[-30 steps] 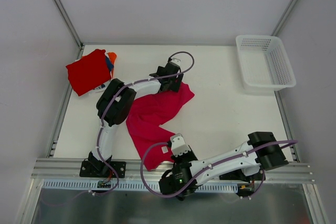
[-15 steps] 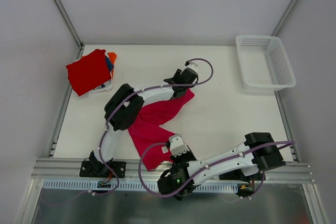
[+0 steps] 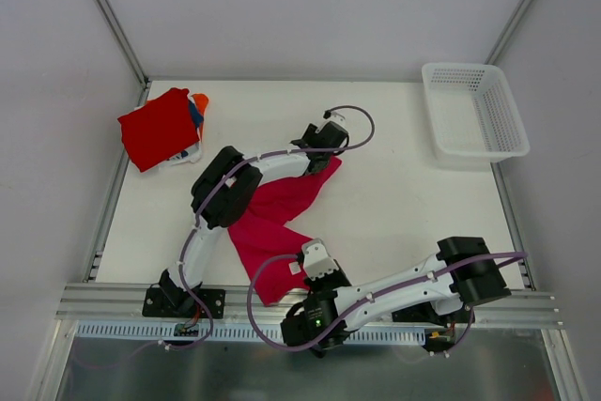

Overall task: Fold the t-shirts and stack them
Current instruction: Flatten out the tshirt

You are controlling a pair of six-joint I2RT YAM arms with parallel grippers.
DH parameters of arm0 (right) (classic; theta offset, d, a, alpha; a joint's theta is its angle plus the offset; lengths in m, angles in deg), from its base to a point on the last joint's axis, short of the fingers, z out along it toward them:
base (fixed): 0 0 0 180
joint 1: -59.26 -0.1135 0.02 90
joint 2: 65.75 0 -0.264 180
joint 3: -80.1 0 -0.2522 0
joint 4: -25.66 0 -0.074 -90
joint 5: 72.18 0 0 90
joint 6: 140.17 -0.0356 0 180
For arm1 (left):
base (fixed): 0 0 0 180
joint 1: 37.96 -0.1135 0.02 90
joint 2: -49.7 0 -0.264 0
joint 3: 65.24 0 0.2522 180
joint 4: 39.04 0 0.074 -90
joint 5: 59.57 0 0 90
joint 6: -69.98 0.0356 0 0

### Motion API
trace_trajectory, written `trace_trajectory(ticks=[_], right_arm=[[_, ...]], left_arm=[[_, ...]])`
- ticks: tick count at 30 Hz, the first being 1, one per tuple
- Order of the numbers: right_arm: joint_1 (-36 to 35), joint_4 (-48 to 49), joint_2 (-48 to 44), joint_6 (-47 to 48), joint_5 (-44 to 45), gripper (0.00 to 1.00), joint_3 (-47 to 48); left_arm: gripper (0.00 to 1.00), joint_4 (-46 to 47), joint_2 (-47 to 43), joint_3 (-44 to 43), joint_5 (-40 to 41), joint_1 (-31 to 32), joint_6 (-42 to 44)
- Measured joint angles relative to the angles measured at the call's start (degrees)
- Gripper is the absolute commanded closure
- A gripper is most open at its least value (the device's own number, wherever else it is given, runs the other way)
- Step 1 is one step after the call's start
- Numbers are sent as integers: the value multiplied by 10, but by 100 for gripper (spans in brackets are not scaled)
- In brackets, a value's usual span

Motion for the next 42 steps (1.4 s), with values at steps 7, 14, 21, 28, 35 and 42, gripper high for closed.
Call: trace_trajectory(ticks=[7,14,21,28,35,42], right_arm=[[8,0,4,15,-1,100,4],[14,-1,12,31,-4,100,12],[17,1,24,44,-9,100,15],[20,5,29,55,-14,100,15],[26,10,32,65,-15,100,16],[29,16,33,71,-15,100,16]], left_arm=[[56,-2,0,-5,-16,-32,-3],[56,-13,0,-15,-30,-45,-3],[57,-13,0,-30,-49,-52,-2],[57,-13,0,-39,-60,-67,-2],[58,-14,0,-39,-70,-76,-3],[58,-15,0,-39,-76,-76,-6]])
